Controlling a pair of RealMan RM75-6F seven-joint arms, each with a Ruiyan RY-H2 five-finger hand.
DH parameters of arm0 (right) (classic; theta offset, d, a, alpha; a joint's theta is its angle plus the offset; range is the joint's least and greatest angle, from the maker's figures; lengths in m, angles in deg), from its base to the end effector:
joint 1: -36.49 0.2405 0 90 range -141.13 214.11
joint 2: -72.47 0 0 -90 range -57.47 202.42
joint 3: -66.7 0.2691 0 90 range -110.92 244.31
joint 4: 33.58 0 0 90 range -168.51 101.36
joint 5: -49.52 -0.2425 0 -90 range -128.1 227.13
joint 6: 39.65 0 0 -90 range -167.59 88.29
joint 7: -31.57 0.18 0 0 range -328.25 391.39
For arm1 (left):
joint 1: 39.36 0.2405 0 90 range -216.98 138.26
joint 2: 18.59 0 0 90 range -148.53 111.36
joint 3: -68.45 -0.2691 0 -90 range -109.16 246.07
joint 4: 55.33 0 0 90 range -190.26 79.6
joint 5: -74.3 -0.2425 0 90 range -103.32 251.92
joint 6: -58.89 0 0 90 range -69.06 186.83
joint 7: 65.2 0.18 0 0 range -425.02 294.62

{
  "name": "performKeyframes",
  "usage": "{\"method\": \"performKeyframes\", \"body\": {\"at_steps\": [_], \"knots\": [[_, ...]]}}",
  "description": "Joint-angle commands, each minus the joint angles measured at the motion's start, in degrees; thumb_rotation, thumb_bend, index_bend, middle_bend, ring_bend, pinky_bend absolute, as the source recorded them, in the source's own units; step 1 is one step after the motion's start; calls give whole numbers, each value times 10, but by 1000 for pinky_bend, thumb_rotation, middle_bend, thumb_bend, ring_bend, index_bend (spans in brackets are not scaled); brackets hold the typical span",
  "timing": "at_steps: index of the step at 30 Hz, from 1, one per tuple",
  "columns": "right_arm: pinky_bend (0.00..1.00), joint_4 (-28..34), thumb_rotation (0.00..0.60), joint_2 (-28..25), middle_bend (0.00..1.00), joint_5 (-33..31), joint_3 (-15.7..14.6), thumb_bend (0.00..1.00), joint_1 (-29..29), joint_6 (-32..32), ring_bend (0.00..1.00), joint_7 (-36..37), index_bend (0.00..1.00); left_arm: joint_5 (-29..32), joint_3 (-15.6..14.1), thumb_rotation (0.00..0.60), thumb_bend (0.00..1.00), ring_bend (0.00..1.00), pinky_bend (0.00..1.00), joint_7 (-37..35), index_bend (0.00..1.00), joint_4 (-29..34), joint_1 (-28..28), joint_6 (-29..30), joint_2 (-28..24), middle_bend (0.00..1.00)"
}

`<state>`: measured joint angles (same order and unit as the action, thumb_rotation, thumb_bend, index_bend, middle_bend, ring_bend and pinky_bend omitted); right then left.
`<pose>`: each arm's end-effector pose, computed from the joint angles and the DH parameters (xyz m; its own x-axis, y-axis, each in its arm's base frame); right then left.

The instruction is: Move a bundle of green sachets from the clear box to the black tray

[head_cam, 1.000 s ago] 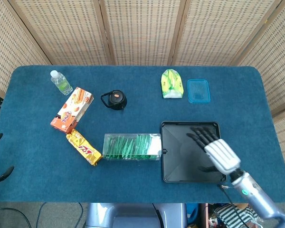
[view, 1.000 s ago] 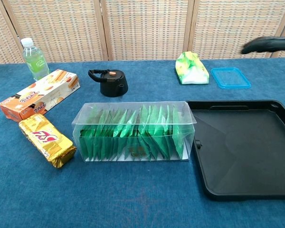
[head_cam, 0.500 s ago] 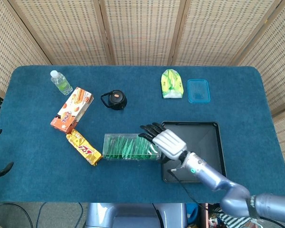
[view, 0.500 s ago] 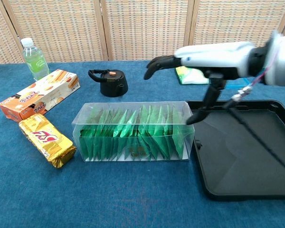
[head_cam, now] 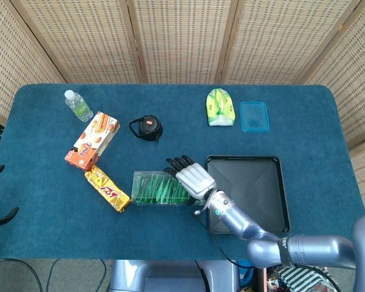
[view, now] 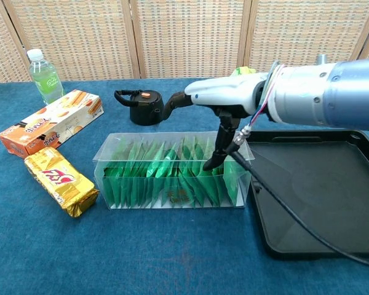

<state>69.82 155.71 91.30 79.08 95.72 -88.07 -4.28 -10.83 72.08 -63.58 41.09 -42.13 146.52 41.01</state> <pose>-0.0202 -0.3625 -0.0712 0.5272 -0.3866 0.7567 -0.7854 -0.5616 0.2602 -0.3318 0.2110 0.1647 0.4274 -0.0402 0.9032 0.9040 0.0346 -0.4262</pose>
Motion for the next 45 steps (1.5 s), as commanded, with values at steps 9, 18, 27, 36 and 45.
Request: {"method": "performKeyframes", "body": {"at_steps": [9, 18, 27, 36, 45], "knots": [[0, -10, 600, 27, 0, -24, -19, 411, 23, -32, 0, -13, 202, 1, 0, 600, 228, 0, 0, -3, 0, 0, 0, 1, -1, 0], [0, -17, 600, 39, 0, -20, -25, 599, 30, -51, 0, -13, 285, 2, 1, 600, 228, 0, 0, -9, 0, 1, 1, 3, -4, 0], [0, -18, 600, 19, 0, -19, 19, 616, 37, -83, 0, 5, 286, 5, 2, 600, 228, 0, 0, -22, 0, 0, 0, 2, -9, 0], [0, -71, 600, 23, 0, -67, 43, 651, 53, -79, 0, 10, 344, 9, 4, 600, 228, 0, 0, -31, 0, -1, -1, -2, -12, 0], [0, -144, 600, 32, 0, -148, 33, 654, 77, -51, 0, -21, 347, 23, 8, 600, 228, 0, 0, -34, 0, -4, -5, -11, -13, 0]]}}
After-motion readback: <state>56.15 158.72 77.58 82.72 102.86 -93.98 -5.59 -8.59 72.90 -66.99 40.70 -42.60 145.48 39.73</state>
